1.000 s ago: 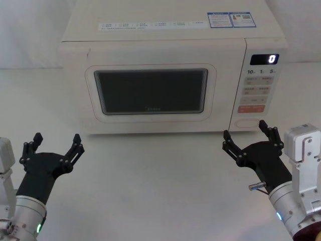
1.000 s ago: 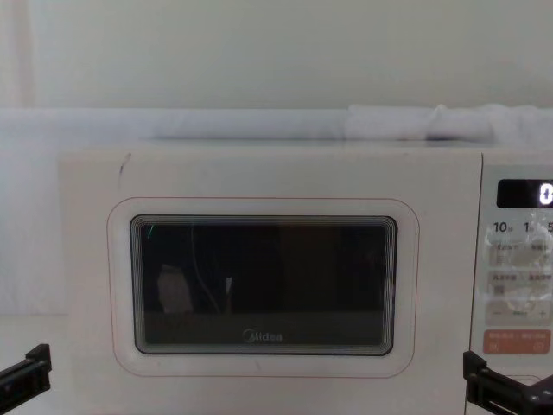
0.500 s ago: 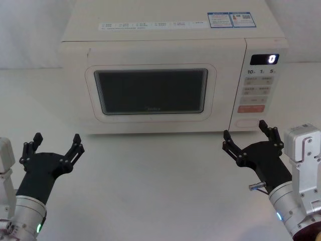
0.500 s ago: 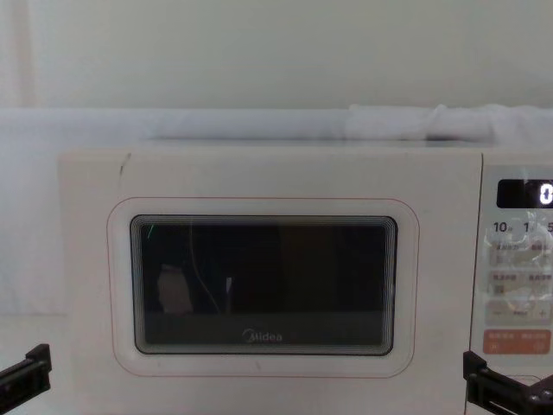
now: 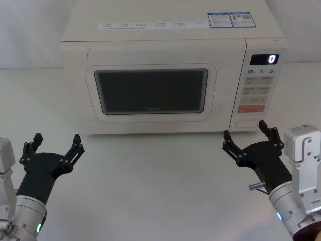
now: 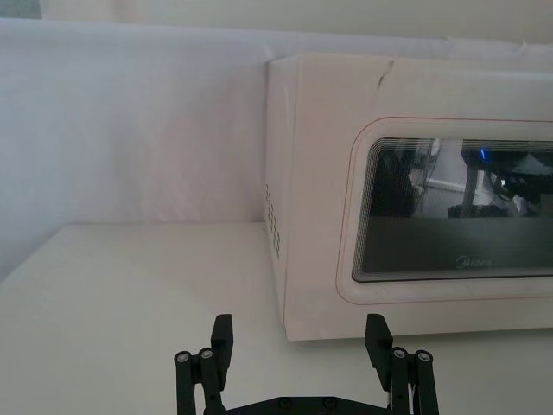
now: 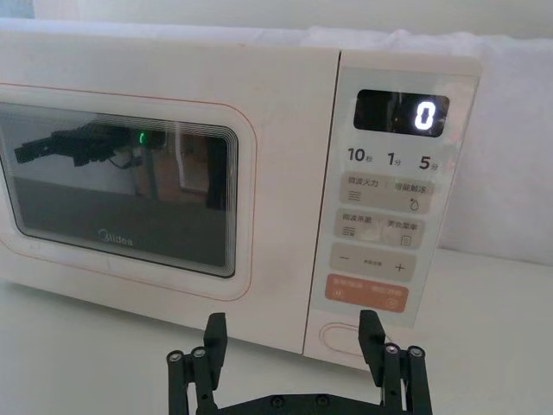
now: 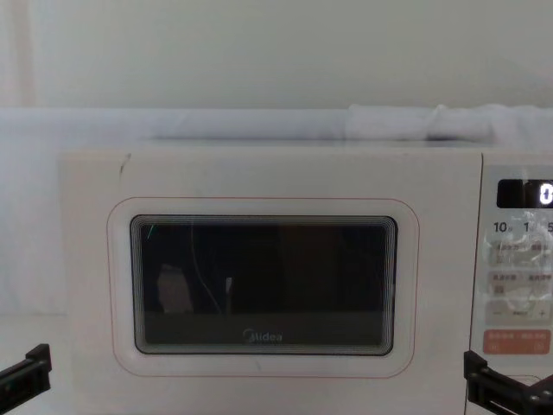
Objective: Press the button to open the microwave door with one hand; close the microwave door with the other hand.
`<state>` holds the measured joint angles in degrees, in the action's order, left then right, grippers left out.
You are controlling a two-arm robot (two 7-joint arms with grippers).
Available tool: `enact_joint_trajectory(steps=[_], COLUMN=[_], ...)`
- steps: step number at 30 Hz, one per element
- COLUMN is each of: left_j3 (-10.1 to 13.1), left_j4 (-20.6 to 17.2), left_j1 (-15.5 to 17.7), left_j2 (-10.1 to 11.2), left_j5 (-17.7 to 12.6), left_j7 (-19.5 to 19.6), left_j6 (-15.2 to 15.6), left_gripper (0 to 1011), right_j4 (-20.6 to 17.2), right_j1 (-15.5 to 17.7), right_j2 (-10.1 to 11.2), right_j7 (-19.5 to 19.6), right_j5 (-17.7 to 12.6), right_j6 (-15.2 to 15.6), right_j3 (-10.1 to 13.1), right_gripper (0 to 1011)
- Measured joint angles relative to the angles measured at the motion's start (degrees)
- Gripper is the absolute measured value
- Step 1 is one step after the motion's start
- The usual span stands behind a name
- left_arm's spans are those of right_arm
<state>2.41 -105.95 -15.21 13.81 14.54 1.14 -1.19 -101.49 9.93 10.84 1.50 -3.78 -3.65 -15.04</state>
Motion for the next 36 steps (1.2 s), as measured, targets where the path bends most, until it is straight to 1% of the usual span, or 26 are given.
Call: enact_joint_trajectory(steps=[5,8,9,10,12,14,15,16,18,19,22,27,28,30,31,36], left_j3=[0.0,0.0,0.0,0.0,0.0,0.0,0.0,0.0,0.0,0.0,0.0,0.0,0.0,0.0,0.0,0.0], left_j4=[0.0,0.0,0.0,0.0,0.0,0.0,0.0,0.0,0.0,0.0,0.0,0.0,0.0,0.0,0.0,0.0], left_j1=[0.0,0.0,0.0,0.0,0.0,0.0,0.0,0.0,0.0,0.0,0.0,0.0,0.0,0.0,0.0,0.0], left_j2=[0.0,0.0,0.0,0.0,0.0,0.0,0.0,0.0,0.0,0.0,0.0,0.0,0.0,0.0,0.0,0.0], left_j5=[0.0,0.0,0.0,0.0,0.0,0.0,0.0,0.0,0.0,0.0,0.0,0.0,0.0,0.0,0.0,0.0], left_j7=[0.0,0.0,0.0,0.0,0.0,0.0,0.0,0.0,0.0,0.0,0.0,0.0,0.0,0.0,0.0,0.0], left_j6=[0.0,0.0,0.0,0.0,0.0,0.0,0.0,0.0,0.0,0.0,0.0,0.0,0.0,0.0,0.0,0.0], left_gripper=[1001,1001,1001,1001,1001,1001,1001,1001,1001,1001,1001,1001,1001,1001,1001,1001], right_j4=[0.0,0.0,0.0,0.0,0.0,0.0,0.0,0.0,0.0,0.0,0.0,0.0,0.0,0.0,0.0,0.0], right_j1=[0.0,0.0,0.0,0.0,0.0,0.0,0.0,0.0,0.0,0.0,0.0,0.0,0.0,0.0,0.0,0.0], right_j2=[0.0,0.0,0.0,0.0,0.0,0.0,0.0,0.0,0.0,0.0,0.0,0.0,0.0,0.0,0.0,0.0], right_j7=[0.0,0.0,0.0,0.0,0.0,0.0,0.0,0.0,0.0,0.0,0.0,0.0,0.0,0.0,0.0,0.0], right_j5=[0.0,0.0,0.0,0.0,0.0,0.0,0.0,0.0,0.0,0.0,0.0,0.0,0.0,0.0,0.0,0.0], right_j6=[0.0,0.0,0.0,0.0,0.0,0.0,0.0,0.0,0.0,0.0,0.0,0.0,0.0,0.0,0.0,0.0], right_j3=[0.0,0.0,0.0,0.0,0.0,0.0,0.0,0.0,0.0,0.0,0.0,0.0,0.0,0.0,0.0,0.0], right_gripper=[917,842,790,790,739,655,635,579,539,483,411,250,194,155,99,0])
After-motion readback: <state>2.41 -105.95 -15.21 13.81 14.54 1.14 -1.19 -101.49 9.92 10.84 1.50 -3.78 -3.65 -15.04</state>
